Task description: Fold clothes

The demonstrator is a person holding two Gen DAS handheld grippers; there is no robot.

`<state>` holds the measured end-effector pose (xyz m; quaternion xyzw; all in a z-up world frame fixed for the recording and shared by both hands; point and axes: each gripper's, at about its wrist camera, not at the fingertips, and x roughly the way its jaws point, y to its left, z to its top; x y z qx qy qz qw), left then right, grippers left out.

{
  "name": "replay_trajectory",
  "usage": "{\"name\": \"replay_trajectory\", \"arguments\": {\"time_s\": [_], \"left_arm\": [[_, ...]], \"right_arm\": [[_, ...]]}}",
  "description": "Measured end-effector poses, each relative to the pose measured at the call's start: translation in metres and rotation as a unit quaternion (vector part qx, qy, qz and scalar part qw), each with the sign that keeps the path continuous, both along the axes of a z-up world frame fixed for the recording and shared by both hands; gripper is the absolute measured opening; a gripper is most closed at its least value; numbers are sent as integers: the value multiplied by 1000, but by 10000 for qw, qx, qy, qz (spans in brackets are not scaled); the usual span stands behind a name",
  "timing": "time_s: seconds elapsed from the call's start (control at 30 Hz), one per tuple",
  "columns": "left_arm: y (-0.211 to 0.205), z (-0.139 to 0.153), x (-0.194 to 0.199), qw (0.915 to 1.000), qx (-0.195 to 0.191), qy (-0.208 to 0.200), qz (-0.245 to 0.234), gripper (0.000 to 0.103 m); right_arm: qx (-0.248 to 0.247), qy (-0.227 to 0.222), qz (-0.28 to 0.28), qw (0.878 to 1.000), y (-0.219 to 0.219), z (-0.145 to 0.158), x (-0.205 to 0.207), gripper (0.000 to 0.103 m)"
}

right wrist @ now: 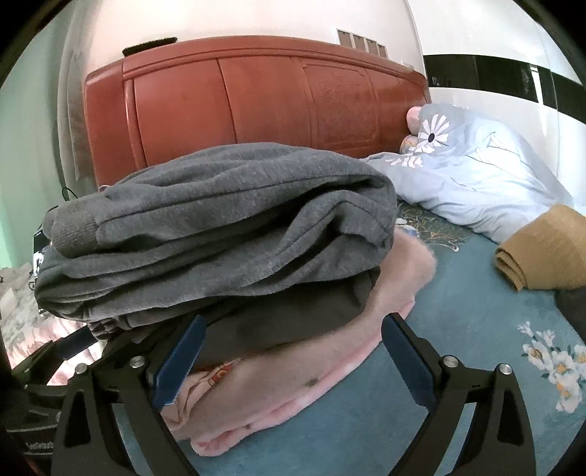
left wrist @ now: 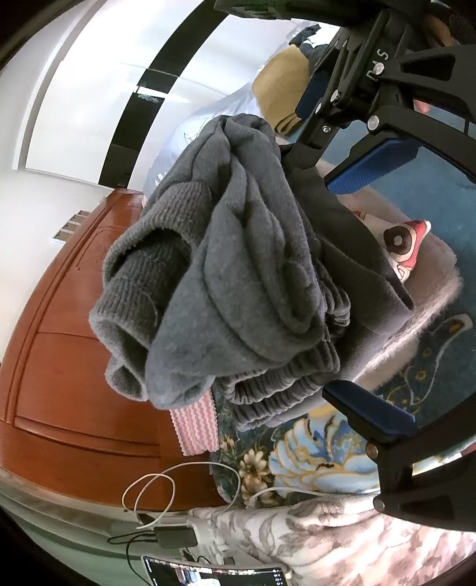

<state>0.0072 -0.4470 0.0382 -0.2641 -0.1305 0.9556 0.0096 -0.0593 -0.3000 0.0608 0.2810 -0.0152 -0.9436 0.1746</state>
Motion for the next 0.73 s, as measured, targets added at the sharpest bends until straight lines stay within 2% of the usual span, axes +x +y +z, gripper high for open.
{"name": "replay_trajectory", "arguments": {"time_s": [0.47,0.73], "left_arm": [[-2,1,10,9992,253,284,115,103],[-1,0,9,9992,300,244,132,103]], "right_arm": [[16,-17,11,10000,-1,3,3,97],[18,-102,-69,9999,2,2,0,97]]}}
